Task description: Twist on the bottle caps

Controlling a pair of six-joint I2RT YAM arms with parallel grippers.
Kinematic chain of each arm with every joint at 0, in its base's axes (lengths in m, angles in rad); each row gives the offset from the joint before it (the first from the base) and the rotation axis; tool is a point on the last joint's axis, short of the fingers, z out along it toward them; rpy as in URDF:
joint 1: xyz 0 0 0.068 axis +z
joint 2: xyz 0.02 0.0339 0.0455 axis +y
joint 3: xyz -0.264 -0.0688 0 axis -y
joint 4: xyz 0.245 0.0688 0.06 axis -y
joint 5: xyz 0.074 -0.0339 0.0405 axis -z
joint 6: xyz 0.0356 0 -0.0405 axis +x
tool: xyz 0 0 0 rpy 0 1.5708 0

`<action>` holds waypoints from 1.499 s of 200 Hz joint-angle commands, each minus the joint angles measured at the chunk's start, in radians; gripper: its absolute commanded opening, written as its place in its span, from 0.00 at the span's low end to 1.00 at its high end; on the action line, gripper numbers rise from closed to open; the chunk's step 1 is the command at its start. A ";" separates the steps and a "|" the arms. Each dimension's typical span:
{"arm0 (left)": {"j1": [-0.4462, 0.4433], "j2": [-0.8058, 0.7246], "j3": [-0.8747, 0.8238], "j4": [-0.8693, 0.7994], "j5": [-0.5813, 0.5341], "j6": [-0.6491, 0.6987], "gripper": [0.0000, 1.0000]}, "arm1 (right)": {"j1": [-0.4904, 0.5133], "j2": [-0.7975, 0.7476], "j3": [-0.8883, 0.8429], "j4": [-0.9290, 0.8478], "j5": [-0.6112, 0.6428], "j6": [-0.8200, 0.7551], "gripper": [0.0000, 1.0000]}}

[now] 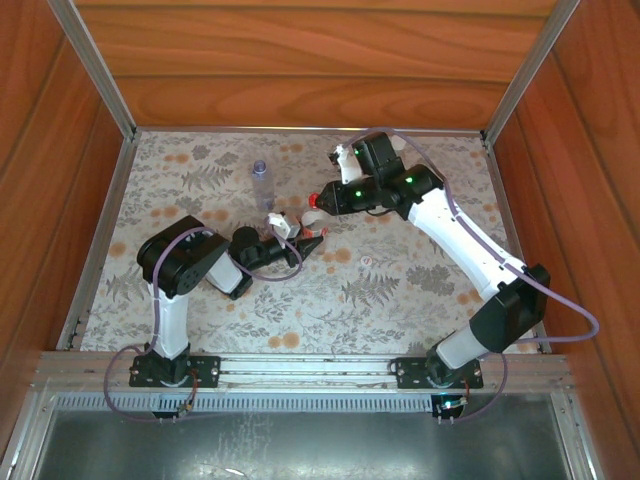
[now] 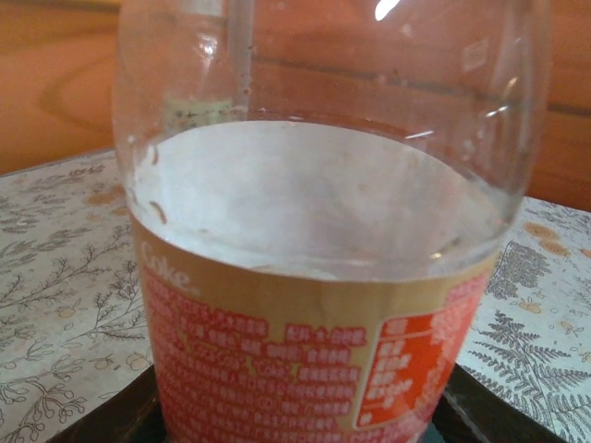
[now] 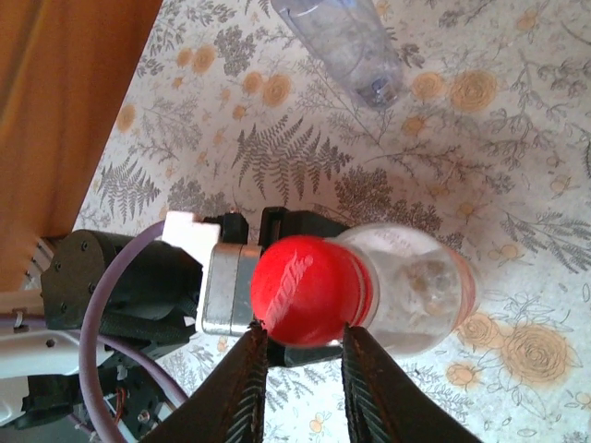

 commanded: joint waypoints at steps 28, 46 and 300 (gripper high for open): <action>0.014 0.049 -0.012 -0.139 -0.015 -0.021 0.51 | 0.005 -0.016 0.035 -0.025 0.015 0.004 0.36; 0.014 0.048 -0.015 -0.139 -0.015 -0.020 0.51 | -0.001 0.000 0.059 -0.026 0.035 -0.003 0.44; 0.028 0.054 -0.002 -0.139 0.040 -0.026 0.51 | -0.019 -0.013 0.019 0.002 -0.018 -0.078 0.54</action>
